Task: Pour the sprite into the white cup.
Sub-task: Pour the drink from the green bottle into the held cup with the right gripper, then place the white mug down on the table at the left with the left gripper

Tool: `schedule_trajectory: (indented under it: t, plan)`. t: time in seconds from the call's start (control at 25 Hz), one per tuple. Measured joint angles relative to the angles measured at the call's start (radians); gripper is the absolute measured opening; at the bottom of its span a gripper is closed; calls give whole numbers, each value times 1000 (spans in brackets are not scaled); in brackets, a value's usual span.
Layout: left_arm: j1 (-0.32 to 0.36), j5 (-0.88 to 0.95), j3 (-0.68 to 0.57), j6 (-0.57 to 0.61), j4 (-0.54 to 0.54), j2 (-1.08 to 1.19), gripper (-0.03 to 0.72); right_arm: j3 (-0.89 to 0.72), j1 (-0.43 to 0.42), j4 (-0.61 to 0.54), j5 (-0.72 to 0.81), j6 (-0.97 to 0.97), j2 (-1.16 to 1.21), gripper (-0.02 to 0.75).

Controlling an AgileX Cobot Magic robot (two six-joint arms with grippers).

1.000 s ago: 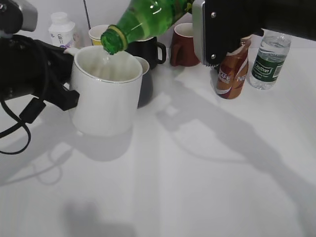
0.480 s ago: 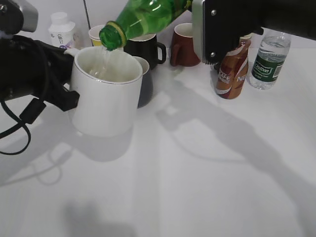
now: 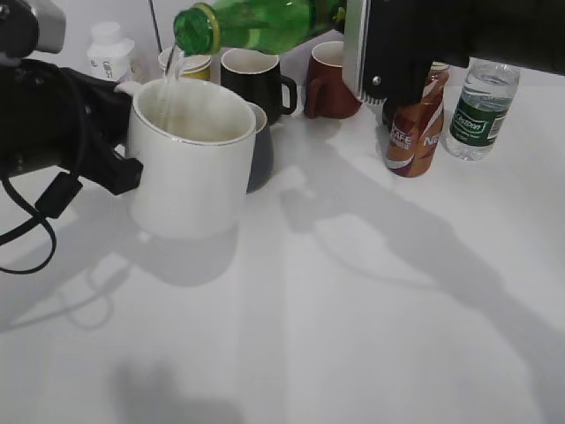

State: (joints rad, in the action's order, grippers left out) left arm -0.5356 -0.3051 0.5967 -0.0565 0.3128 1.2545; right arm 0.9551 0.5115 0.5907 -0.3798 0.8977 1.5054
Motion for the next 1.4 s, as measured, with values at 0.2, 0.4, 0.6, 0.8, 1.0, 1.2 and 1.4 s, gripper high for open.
schedule_trajectory:
  t: [0.2,0.4,0.6,0.8,1.0,1.2,1.4]
  plan:
    - [18,-46,0,1,-4,0,38,-1,0,147,11,-357,0,322]
    - [64,-94,0,1,-7,0,38,-41,0,247,-12,-734,0,322]
    - [123,-140,0,3,-36,0,38,-46,0,237,-69,-1223,0,322]
    - [261,-236,0,4,-165,29,37,-46,0,120,-71,-1420,0,322]
    - [364,-451,0,78,-197,172,37,-46,0,58,-74,-1436,30,322]
    - [415,-655,1,92,-206,403,37,-46,0,13,-72,-1437,51,322]
    - [434,-746,1,97,-208,608,37,-46,0,6,-68,-1439,51,322]
